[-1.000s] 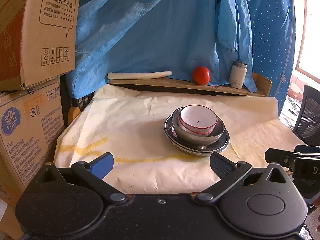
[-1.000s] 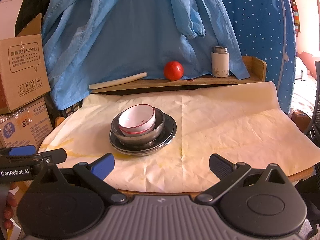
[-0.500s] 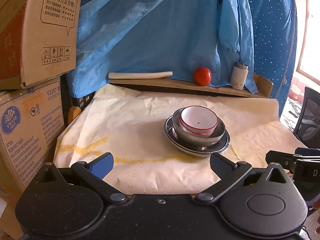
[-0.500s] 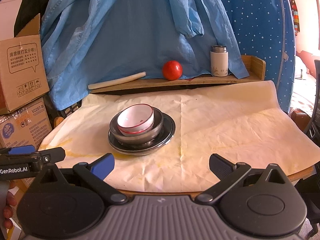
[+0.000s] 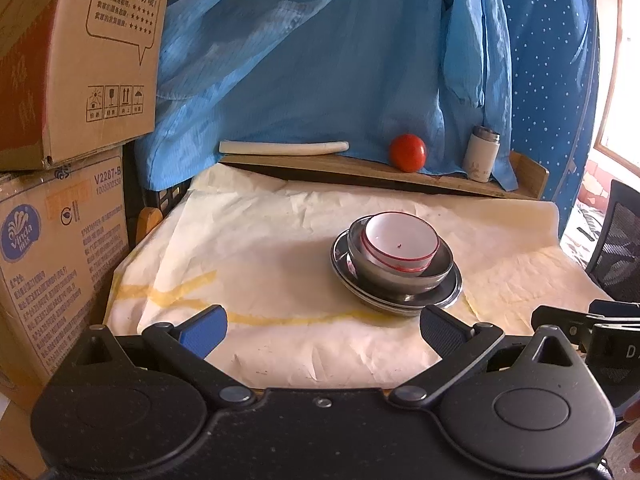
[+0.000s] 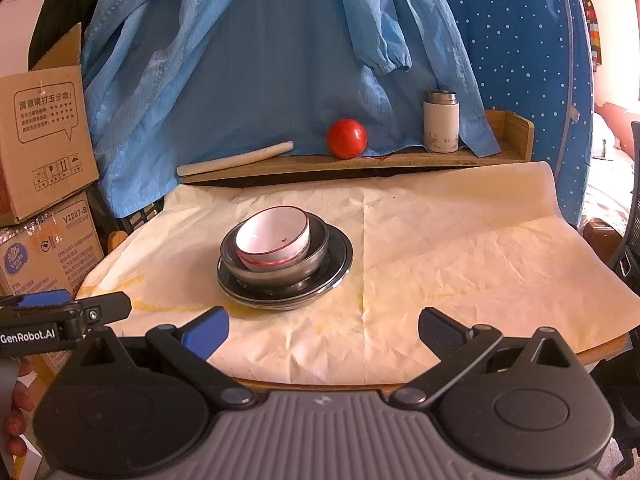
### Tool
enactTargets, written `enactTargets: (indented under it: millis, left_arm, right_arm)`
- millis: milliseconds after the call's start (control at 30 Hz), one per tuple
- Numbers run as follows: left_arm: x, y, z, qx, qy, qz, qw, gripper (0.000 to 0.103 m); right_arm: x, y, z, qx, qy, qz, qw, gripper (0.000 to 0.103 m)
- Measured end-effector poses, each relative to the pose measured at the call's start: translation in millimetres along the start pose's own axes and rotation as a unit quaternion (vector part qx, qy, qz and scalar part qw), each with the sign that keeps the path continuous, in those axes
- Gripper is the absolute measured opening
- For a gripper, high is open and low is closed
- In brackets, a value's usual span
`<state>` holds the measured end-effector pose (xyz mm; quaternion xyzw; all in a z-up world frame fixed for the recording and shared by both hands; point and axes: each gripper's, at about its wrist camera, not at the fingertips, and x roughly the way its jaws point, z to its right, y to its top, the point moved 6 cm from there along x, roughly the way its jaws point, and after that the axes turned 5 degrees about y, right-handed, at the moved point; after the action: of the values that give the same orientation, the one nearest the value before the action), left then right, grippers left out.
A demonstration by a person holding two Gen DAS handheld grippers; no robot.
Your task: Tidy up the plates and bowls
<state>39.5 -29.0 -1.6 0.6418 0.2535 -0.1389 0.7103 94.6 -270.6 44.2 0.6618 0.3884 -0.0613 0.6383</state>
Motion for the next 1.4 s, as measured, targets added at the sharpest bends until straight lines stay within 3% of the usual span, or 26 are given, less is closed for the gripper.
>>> enactTargets:
  millis: [1200, 1400]
  left_arm:
    - [2.4, 0.9, 0.1, -0.016, 0.000, -0.002, 0.9999, 0.102]
    - [4.6, -3.6, 1.2, -0.025, -0.007, -0.017, 0.9995, 0.102]
  right_arm:
    - [3.7, -0.6, 2.2, 0.001, 0.001, -0.006, 1.000, 0.103]
    - [4.2, -1.8, 2.8, 0.003, 0.002, -0.008, 1.000, 0.103]
